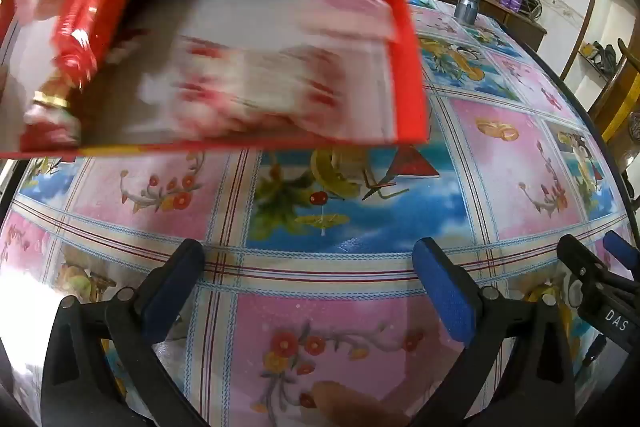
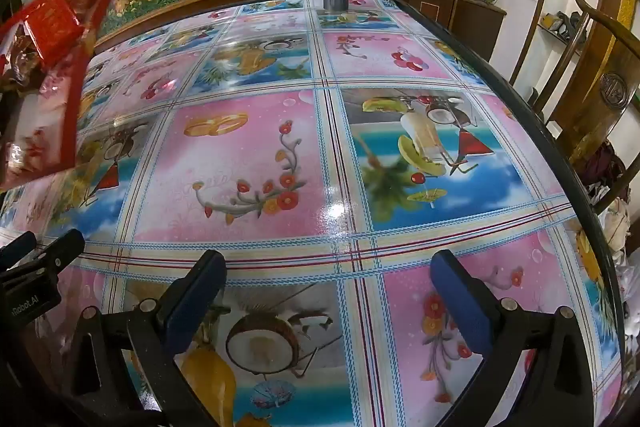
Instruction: Organize snacks
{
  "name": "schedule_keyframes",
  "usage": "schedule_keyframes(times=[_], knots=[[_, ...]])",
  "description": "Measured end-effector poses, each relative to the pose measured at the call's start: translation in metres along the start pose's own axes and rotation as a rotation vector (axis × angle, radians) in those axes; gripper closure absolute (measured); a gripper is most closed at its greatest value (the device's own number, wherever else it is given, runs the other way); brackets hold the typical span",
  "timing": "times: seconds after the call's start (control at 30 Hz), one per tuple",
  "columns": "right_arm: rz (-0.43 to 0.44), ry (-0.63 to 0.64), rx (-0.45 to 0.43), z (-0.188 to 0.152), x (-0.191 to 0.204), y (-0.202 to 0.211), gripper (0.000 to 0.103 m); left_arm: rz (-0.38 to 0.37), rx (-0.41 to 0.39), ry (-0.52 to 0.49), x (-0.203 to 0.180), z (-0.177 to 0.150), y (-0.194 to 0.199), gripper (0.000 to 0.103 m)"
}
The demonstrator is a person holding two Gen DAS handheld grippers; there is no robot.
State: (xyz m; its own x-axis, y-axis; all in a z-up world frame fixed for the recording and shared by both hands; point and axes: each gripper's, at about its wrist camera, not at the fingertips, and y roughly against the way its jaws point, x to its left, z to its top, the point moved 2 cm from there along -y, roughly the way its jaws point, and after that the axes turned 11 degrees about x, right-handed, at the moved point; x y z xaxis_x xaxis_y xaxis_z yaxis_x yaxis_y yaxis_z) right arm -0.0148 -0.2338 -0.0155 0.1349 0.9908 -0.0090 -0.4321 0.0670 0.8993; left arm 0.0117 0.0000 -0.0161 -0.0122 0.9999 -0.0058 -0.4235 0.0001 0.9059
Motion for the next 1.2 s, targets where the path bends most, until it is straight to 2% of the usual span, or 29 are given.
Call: schedule_keyframes(times=[1.2], knots=[[0.003,-0.001,-0.001,-0.0002,-0.0005,0.0003,0.000,-0.001,0.001,0.000,-0.0016,-0.0014,-0.0022,0.000]])
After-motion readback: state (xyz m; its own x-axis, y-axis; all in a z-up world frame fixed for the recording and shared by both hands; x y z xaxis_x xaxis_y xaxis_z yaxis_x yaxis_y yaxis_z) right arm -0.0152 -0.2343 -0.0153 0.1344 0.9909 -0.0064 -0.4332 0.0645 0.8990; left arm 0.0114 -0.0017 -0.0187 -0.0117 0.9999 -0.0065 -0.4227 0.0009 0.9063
